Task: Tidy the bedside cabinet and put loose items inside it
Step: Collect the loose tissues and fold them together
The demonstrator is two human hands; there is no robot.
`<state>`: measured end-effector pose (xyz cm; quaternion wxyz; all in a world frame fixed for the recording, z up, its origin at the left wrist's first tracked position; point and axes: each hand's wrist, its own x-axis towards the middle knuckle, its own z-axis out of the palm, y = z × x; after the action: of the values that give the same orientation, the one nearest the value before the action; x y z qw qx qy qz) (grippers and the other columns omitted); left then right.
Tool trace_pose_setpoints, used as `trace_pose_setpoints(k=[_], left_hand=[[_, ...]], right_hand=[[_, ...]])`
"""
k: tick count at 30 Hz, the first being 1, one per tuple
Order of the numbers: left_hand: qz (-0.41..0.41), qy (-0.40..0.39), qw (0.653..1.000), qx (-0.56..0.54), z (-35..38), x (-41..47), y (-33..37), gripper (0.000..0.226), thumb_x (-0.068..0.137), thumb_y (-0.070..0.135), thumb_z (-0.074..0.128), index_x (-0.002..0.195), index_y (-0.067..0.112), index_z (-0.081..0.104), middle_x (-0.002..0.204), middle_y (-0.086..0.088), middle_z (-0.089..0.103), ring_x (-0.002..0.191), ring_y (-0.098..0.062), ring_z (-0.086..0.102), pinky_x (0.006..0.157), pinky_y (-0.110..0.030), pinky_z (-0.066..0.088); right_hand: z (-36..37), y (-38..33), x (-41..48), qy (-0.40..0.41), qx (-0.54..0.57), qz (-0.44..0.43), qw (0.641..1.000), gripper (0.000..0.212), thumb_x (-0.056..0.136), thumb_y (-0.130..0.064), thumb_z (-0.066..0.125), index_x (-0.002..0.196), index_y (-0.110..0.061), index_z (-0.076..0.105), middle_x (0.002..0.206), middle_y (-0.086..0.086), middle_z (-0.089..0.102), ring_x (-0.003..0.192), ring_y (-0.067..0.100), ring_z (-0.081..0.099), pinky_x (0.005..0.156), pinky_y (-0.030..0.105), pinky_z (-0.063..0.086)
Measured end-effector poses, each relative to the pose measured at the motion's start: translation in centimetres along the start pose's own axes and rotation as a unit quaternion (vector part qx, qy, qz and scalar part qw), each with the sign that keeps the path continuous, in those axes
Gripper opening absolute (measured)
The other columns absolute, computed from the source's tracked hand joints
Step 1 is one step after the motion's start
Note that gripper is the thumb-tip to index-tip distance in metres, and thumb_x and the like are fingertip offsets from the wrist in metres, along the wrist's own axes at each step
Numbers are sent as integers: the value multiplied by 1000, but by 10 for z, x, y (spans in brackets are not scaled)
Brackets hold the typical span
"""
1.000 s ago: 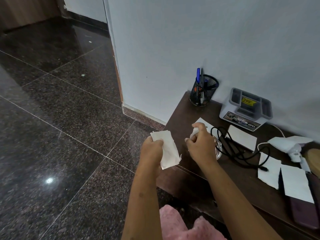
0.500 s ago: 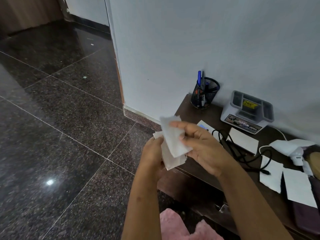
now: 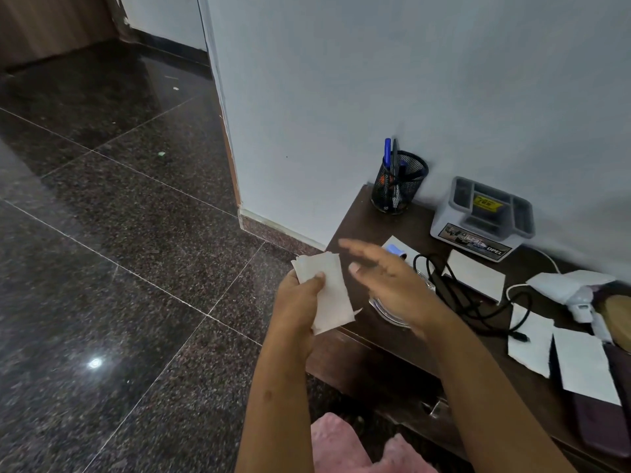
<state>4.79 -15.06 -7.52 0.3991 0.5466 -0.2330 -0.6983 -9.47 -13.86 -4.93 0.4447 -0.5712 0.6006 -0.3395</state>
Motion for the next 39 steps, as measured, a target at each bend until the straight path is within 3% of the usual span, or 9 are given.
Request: trace_pose_setpoints(k=[4,7,12,15,20,25,31,34,39], left_hand=[[-3,19,1000,16,2,2,-3,20,95,13,49,114,19,54,105,-7,65,96,-29,63,82,-44,54],[-3,22,999,41,4,1,-3,13,96,15,47,100,24,56,102,-6,65,98,-29,62,85,-46,53],[7,27,997,74,6,-1,0,13,97,17,45,94,25,54,101,-7,63,97,-29,60,90,-49,51],[16,28,994,103,5,-3,0,13,98,17,44,106,22,53,103,-7,62,97,-29,59,89,-47,50],[27,26,988,149,5,-5,-1,14,98,17,42,107,22,52,103,-6,61,97,-28,57,89,-45,49],[35,23,981,189,5,-8,0,13,98,16,42,101,23,52,106,-10,61,100,-30,58,93,-48,48],[33,24,979,201,5,-7,-1,14,98,16,42,98,26,51,98,-3,59,95,-26,56,88,-42,48],[32,23,975,217,5,-7,-1,14,98,17,41,100,27,50,94,2,58,91,-22,55,85,-40,48],[22,25,975,222,7,-10,1,13,99,19,39,106,26,48,106,-5,58,102,-28,55,94,-46,47]], right_hand=[[-41,22,37,174,-188,68,964,33,90,-4,50,116,-20,64,117,5,64,109,19,58,85,20,43],[-71,40,60,153,-324,133,924,38,85,3,55,119,-12,61,120,12,63,110,25,58,94,32,44],[-87,54,79,79,-428,185,881,34,83,-10,67,116,-15,61,120,12,62,110,28,58,95,38,47],[-87,57,81,100,-421,191,881,27,82,-13,69,107,-16,61,114,11,63,104,28,59,88,37,49],[-88,61,80,94,-403,196,889,11,86,-10,63,96,-13,65,110,11,65,104,28,59,82,33,46],[-87,62,76,78,-408,212,885,18,88,-5,51,100,-2,63,110,19,63,101,34,59,75,32,44],[-98,61,65,181,-248,159,938,12,84,-2,49,83,-12,55,88,6,57,81,23,52,57,26,34],[-106,57,55,228,-216,115,943,10,85,-4,53,88,-12,58,75,0,53,77,21,52,59,28,35],[-107,38,37,286,-172,37,942,22,84,-4,61,100,-19,59,77,-9,49,76,14,51,69,24,36]])
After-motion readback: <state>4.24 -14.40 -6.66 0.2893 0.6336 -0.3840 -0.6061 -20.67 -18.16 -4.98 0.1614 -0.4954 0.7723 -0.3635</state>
